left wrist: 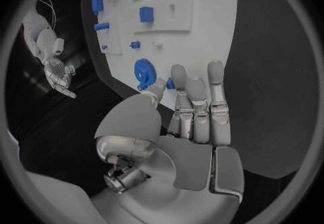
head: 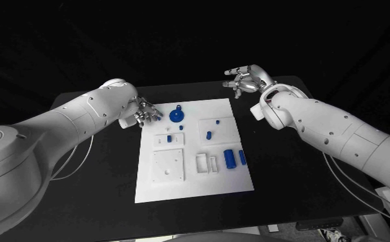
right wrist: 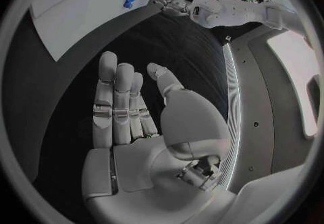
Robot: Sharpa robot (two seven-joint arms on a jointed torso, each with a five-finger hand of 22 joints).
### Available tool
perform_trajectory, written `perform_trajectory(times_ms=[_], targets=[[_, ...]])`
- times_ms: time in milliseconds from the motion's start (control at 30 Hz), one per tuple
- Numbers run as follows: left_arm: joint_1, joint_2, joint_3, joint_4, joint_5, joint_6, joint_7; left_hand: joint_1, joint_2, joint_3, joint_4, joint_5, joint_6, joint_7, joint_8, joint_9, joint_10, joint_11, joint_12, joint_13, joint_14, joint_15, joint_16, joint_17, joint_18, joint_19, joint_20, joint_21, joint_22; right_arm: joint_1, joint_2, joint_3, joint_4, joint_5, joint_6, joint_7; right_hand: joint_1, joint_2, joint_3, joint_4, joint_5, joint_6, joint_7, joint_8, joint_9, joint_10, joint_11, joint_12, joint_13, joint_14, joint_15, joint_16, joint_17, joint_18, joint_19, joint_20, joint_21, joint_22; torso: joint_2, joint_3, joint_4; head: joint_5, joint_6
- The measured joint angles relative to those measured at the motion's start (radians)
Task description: Assemble the parts on the task board
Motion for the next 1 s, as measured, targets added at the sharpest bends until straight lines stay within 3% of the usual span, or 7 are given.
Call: perform_trajectory(times_ms=[333, 567, 800, 1000], targets=[[0.000, 0.001, 0.000, -0.001, 0.010, -0.011, -0.002, 0.016, 0.007, 0.003, -0.012, 0.000, -0.004, 0.004, 0.000, -0.001, -0.001, 0.001, 0.003, 0.001, 0.000, 0.000, 0.000, 0.000, 0.000, 0.000, 0.000, 0.000, 0.000, 0.000, 0.000, 0.000, -0.001, -0.001, -0.005, 0.000, 0.000, 0.000, 0.000, 0.000, 0.004, 0.000, 0.000, 0.000, 0.000, 0.000, 0.000, 0.000, 0.000, 0.000, 0.000, 0.000, 0.000, 0.000, 0.000, 0.000, 0.000, 0.001, 0.000, -0.0003, -0.0002, 0.002, 0.001], [0.000, 0.002, 0.000, -0.002, 0.012, -0.011, -0.003, 0.047, 0.027, 0.019, -0.035, 0.001, -0.004, 0.004, -0.004, -0.002, -0.005, -0.003, 0.003, 0.001, 0.000, 0.000, 0.000, 0.000, 0.000, 0.000, 0.000, 0.000, 0.001, 0.000, 0.000, 0.000, -0.002, -0.001, -0.006, 0.000, -0.003, -0.003, 0.000, 0.000, 0.004, 0.000, 0.000, 0.000, 0.000, 0.000, 0.000, 0.000, 0.000, 0.000, 0.000, 0.000, 0.000, 0.000, 0.000, 0.000, 0.000, 0.001, 0.001, 0.0001, -0.0005, 0.002, 0.001], [0.000, 0.002, 0.000, -0.002, 0.015, -0.010, -0.002, 0.086, 0.046, 0.046, -0.072, 0.025, -0.009, 0.002, -0.008, -0.004, -0.005, -0.003, 0.003, 0.001, -0.003, -0.003, 0.000, 0.000, 0.000, 0.000, 0.000, 0.000, 0.001, 0.000, 0.001, 0.000, -0.002, -0.001, -0.006, 0.000, -0.004, -0.004, 0.000, 0.000, 0.004, 0.000, 0.000, 0.000, 0.000, 0.000, 0.000, 0.000, 0.000, 0.000, 0.000, 0.000, 0.000, 0.000, 0.000, 0.000, 0.000, 0.001, 0.001, 0.0002, -0.0005, 0.002, 0.002], [0.000, 0.001, 0.000, -0.002, 0.019, -0.008, 0.000, 0.097, 0.055, 0.083, -0.114, 0.082, -0.016, 0.009, -0.003, 0.000, -0.005, -0.003, 0.003, 0.001, -0.003, -0.003, 0.004, 0.000, 0.000, -0.004, -0.004, 0.008, 0.000, 0.000, 0.001, 0.000, -0.003, -0.001, -0.006, 0.000, -0.004, -0.004, 0.000, 0.000, 0.004, 0.000, 0.000, 0.000, 0.000, 0.000, 0.000, 0.000, 0.000, 0.000, 0.000, 0.000, 0.000, 0.000, 0.000, 0.000, 0.000, 0.001, 0.001, 0.0002, -0.0004, 0.002, 0.003]])
